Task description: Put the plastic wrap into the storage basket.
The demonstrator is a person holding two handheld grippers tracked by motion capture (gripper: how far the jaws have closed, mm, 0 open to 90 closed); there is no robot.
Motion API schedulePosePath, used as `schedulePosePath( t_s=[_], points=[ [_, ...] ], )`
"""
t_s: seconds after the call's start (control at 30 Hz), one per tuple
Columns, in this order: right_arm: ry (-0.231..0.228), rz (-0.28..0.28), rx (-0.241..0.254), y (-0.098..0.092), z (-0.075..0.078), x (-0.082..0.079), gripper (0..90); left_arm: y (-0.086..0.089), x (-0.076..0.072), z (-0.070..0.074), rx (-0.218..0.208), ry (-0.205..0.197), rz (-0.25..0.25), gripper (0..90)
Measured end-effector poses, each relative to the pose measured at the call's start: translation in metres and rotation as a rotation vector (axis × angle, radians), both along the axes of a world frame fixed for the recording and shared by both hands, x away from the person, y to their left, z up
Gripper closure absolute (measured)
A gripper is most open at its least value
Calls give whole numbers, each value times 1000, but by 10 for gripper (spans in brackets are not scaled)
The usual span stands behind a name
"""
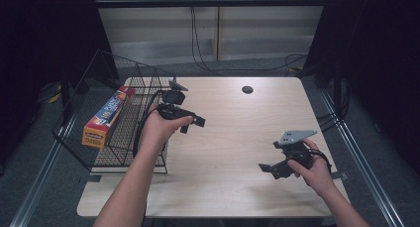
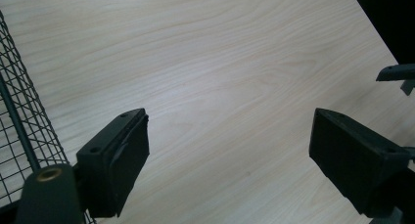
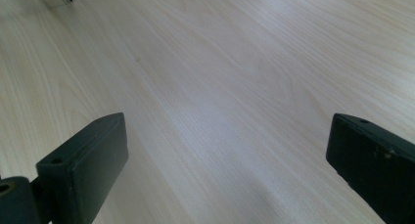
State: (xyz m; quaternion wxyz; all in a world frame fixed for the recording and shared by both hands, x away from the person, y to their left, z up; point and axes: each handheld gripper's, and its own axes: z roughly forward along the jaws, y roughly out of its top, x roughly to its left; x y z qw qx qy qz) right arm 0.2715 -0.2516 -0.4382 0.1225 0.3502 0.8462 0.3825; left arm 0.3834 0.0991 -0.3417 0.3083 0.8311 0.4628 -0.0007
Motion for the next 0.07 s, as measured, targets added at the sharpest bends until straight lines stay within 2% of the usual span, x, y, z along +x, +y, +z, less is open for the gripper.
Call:
schedulePosePath(
  t_s=[0.07],
  points=[
    [0, 0, 0, 0, 0, 0, 18, -1, 0, 0, -8, 1, 6, 148]
  ],
)
